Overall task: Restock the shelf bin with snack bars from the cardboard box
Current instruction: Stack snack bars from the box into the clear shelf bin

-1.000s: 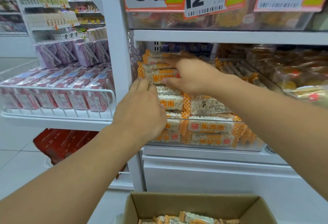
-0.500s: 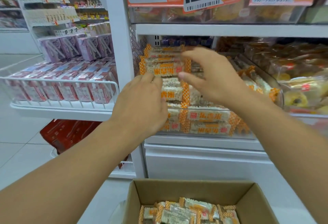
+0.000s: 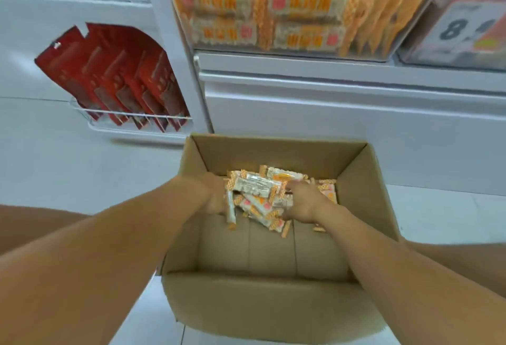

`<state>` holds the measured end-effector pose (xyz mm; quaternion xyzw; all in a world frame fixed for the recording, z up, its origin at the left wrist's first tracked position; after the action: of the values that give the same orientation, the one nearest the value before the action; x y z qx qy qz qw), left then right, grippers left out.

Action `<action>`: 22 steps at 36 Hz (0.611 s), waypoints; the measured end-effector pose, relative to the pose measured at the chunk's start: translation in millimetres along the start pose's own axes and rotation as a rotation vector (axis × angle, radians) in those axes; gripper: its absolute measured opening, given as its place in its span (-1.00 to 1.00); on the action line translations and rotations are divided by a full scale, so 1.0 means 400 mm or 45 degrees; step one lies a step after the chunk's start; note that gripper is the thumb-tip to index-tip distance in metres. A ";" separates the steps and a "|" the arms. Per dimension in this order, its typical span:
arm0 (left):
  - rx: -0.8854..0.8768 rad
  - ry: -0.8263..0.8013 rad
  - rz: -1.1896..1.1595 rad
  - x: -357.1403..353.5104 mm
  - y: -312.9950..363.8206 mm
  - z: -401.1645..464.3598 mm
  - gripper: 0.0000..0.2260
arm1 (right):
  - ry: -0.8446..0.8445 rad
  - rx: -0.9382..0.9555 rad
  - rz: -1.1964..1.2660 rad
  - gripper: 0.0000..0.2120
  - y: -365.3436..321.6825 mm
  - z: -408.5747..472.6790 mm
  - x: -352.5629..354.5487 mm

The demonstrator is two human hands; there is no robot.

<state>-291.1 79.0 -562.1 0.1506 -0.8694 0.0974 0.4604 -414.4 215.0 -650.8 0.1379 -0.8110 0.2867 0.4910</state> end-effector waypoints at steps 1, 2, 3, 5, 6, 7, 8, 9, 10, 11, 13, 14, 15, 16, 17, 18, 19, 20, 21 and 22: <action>0.067 -0.016 -0.101 -0.037 0.001 0.012 -0.58 | 0.004 -0.056 0.009 -0.18 0.038 -0.001 -0.021; 0.168 -0.008 -0.213 -0.072 -0.010 0.030 -0.53 | 0.012 -0.114 0.035 -0.06 0.071 -0.003 -0.035; 0.279 0.031 -0.346 -0.105 -0.028 0.056 -0.50 | 0.017 -0.167 0.073 0.02 0.105 0.002 -0.050; 0.505 0.113 -0.644 -0.170 -0.063 0.100 -0.45 | 0.007 -0.237 0.161 0.08 0.145 0.008 -0.070; 0.632 0.131 -0.791 -0.204 -0.080 0.115 -0.40 | 0.024 -0.236 0.213 0.07 0.147 0.014 -0.071; 0.756 0.129 -0.944 -0.235 -0.087 0.123 -0.36 | 0.064 -0.205 0.261 0.04 0.140 0.020 -0.066; 0.861 0.128 -1.086 -0.267 -0.093 0.131 -0.33 | 0.112 -0.149 0.277 0.01 0.122 0.027 -0.058; 0.942 0.131 -1.209 -0.295 -0.093 0.137 -0.32 | 0.152 -0.079 0.272 0.00 0.097 0.033 -0.052; 1.009 0.118 -1.305 -0.317 -0.087 0.141 -0.32 | 0.173 -0.011 0.248 -0.01 0.066 0.038 -0.050; 1.043 0.107 -1.383 -0.336 -0.079 0.150 -0.34 | 0.170 0.058 0.209 -0.01 0.034 0.046 -0.058; 1.056 0.082 -1.456 -0.368 -0.062 0.172 -0.36 | 0.115 0.165 0.094 0.00 -0.030 0.059 -0.086; 1.056 0.089 -1.473 -0.384 -0.059 0.187 -0.36 | 0.089 0.171 0.044 0.01 -0.051 0.067 -0.106; 1.050 0.107 -1.503 -0.393 -0.052 0.198 -0.37 | 0.075 0.154 0.008 0.02 -0.064 0.072 -0.119; 1.055 0.093 -1.549 -0.406 -0.044 0.208 -0.41 | 0.065 0.121 -0.025 0.01 -0.073 0.076 -0.132; 1.063 0.054 -1.624 -0.422 -0.034 0.216 -0.49 | 0.067 0.090 -0.059 -0.02 -0.081 0.081 -0.144; 1.066 -0.008 -1.710 -0.434 -0.019 0.221 -0.63 | 0.076 0.064 -0.093 -0.06 -0.086 0.086 -0.155; 1.064 -0.097 -1.789 -0.445 0.000 0.219 -0.79 | 0.076 0.043 -0.127 -0.09 -0.091 0.088 -0.165; 1.064 -0.168 -1.848 -0.451 0.017 0.215 -0.89 | 0.067 0.030 -0.158 -0.12 -0.094 0.090 -0.174; 1.059 -0.203 -1.877 -0.456 0.026 0.213 -0.91 | 0.053 0.022 -0.181 -0.14 -0.096 0.091 -0.181; 1.042 -0.224 -1.883 -0.458 0.031 0.211 -0.91 | 0.039 0.016 -0.185 -0.16 -0.097 0.094 -0.184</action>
<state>-263.3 96.3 -761.5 0.8417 -0.4762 0.0661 0.2458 -386.4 157.4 -715.8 0.1951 -0.7894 0.2576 0.5219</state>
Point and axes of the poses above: each hand's wrist, its own z-axis towards the middle knuckle, its own x-axis out of the back of the hand, y = z × x, the point moved 10 cm from there along z, towards the middle knuckle, and after that the axes turned 15 degrees about y, right-handed, at the moved point
